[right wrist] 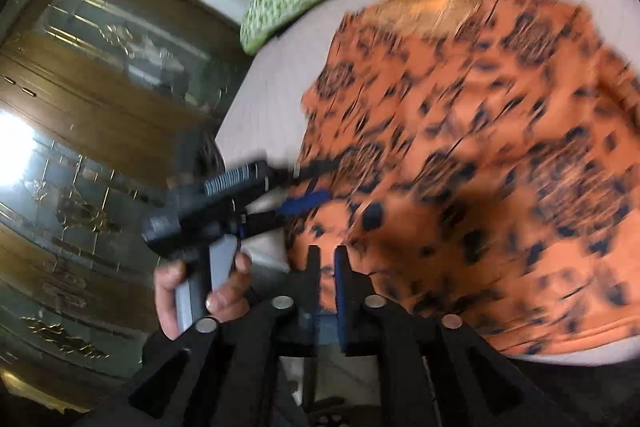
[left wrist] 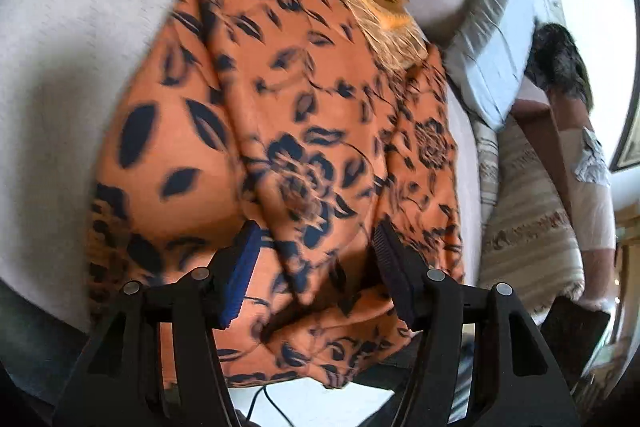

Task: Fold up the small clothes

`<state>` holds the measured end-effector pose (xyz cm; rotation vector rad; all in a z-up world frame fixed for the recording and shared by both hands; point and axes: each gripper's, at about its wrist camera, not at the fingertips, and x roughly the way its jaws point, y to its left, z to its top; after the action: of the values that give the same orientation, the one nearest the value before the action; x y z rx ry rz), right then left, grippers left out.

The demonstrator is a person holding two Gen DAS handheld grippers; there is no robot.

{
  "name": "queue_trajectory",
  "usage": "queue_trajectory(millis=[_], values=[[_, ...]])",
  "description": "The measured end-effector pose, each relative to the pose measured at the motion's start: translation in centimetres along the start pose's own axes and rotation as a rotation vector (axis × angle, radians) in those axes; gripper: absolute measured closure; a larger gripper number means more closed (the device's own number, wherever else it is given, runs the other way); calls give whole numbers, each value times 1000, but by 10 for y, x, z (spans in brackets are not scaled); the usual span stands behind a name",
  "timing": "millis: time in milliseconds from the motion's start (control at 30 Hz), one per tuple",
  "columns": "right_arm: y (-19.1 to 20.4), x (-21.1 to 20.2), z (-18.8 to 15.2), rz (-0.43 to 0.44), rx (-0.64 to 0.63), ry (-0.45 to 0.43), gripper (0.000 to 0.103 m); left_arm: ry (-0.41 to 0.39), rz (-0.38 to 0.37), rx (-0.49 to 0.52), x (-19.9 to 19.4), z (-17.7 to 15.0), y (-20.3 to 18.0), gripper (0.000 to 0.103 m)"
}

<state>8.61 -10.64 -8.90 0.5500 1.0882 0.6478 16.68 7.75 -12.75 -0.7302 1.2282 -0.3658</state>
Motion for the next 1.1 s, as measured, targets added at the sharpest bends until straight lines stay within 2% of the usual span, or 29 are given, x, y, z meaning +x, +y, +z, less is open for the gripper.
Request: queue_trajectory(millis=[33,67,100,200,233,267,367,467,533,633,700,767,867,900,933,967,1100], values=[[-7,-13,8,-34,9,-24,71,7,-12,33,3,-4,-8,44],[-17,-26,18,-68,27,-59,57,9,-10,58,5,-5,-14,44],[-24,-38,27,-88,42,-92,55,12,1,105,7,-10,-25,44],[-57,-69,74,-149,108,-164,55,51,37,222,21,-24,-48,44],[-70,-73,93,-196,138,-177,55,63,56,244,27,-28,-53,44],[-83,-75,112,-239,166,-191,55,71,64,248,32,-29,-53,44],[-127,-63,156,-287,259,-171,56,108,67,223,46,-31,-51,44],[-167,-46,191,-323,308,-141,63,70,48,220,35,-25,-54,44],[-190,-37,205,-355,350,-129,64,2,5,216,13,-17,-60,44],[-223,-27,211,-338,436,-121,69,-62,-22,225,-7,10,-85,44],[-239,-28,212,-303,488,-115,69,-62,-27,247,-2,38,-114,44],[-249,-36,211,-274,537,-138,69,-52,9,286,14,64,-142,44],[-258,-37,210,-210,580,-115,70,-18,40,307,61,117,-179,44],[-260,-36,208,-176,597,-105,74,-3,43,304,80,137,-189,44],[-260,-34,206,-171,603,-87,87,15,49,302,101,156,-199,44],[-259,-33,206,-178,599,-61,97,27,61,307,117,169,-206,44],[-258,-42,207,-177,591,-81,98,28,141,350,178,220,-235,44]])
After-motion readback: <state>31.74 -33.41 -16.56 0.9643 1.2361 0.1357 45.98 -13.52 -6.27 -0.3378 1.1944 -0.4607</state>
